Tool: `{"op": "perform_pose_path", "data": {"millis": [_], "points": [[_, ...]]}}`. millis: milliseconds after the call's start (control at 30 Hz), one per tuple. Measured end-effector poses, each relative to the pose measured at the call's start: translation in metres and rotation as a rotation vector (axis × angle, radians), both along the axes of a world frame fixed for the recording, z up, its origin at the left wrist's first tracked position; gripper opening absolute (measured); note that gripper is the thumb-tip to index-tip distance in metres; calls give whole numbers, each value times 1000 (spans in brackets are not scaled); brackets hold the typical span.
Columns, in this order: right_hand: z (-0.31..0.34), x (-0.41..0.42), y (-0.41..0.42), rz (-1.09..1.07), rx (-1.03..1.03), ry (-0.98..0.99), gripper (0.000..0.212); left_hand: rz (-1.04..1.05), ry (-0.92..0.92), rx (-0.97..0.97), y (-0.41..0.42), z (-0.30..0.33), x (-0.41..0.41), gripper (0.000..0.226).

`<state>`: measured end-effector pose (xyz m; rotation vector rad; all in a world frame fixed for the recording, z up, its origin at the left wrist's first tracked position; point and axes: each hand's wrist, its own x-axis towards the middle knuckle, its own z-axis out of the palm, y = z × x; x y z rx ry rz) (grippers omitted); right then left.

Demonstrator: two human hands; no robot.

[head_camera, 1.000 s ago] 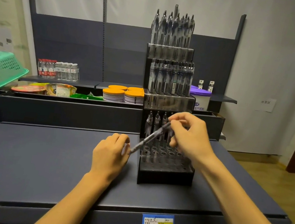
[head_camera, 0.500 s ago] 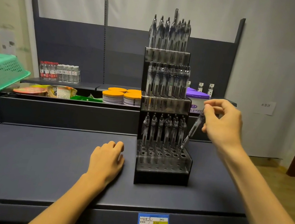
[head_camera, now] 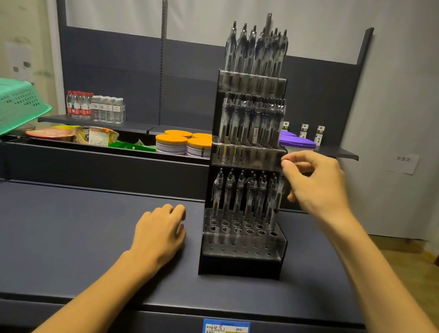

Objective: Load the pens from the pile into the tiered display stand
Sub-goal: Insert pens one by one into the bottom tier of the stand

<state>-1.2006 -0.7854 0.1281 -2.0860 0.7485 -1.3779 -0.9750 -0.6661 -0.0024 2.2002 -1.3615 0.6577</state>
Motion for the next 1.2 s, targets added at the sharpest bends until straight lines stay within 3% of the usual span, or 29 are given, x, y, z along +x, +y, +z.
{"op": "perform_pose_path", "data": {"millis": [433,600,767,1033,1200], "points": [[5,-1,-9,-102,68,37,17,35,17,-4,-1,1,-4,16],[-19,2,-9,27,103,196,12,32,19,-4,-6,1,-10,16],[-19,3,-15,16,36,217,10,33,28,-12,-6,-2,-14,15],[-25,18,0,-79,-232,67,12,81,26,-13,9,-2,-17,18],[-27,40,27,-28,-355,83,10,122,18,-45,28,1,-6,17]]}}
